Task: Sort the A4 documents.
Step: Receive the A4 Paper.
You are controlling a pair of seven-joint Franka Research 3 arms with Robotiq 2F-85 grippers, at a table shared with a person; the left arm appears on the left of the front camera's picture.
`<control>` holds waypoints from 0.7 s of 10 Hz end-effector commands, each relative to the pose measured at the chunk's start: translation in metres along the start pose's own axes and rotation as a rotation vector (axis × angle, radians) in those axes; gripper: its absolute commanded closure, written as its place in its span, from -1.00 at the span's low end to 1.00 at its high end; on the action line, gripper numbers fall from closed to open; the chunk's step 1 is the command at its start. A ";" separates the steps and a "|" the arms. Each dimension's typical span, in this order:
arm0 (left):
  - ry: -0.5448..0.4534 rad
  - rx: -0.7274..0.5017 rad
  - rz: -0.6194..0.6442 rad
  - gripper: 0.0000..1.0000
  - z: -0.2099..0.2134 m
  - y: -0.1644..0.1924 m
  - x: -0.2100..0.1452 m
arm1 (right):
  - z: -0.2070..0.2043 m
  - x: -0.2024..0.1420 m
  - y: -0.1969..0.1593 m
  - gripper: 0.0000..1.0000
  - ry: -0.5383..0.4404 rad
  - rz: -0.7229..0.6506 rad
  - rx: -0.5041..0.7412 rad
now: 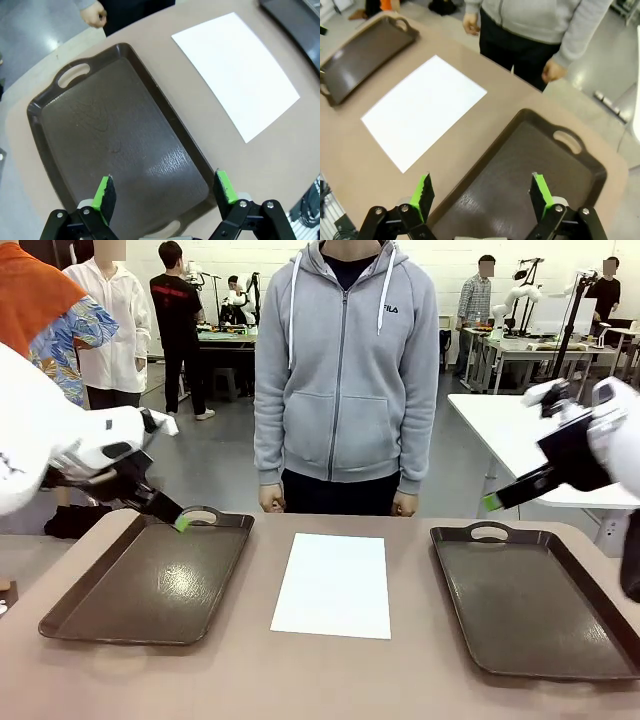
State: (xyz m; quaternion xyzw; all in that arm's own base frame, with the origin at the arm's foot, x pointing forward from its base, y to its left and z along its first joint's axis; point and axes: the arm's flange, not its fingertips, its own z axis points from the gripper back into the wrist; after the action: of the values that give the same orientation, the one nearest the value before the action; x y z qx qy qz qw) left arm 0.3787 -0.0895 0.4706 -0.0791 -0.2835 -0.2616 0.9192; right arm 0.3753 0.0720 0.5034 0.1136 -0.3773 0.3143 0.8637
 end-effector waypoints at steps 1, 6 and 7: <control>-0.066 -0.063 -0.011 -1.00 0.025 0.003 -0.022 | 0.035 -0.055 0.017 -1.00 -0.075 0.019 0.053; -0.123 -0.104 -0.007 -1.00 0.064 0.029 -0.046 | 0.073 -0.082 0.006 -1.00 -0.134 -0.011 0.087; -0.143 -0.211 -0.031 -1.00 0.070 0.032 -0.051 | 0.077 -0.084 0.003 -1.00 -0.142 -0.014 0.093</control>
State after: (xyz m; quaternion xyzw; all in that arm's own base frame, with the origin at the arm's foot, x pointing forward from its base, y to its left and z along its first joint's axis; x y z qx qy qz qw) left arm 0.3521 -0.0298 0.5214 -0.1387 -0.3241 -0.2682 0.8965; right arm 0.3385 0.0038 0.5526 0.1735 -0.4185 0.3078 0.8367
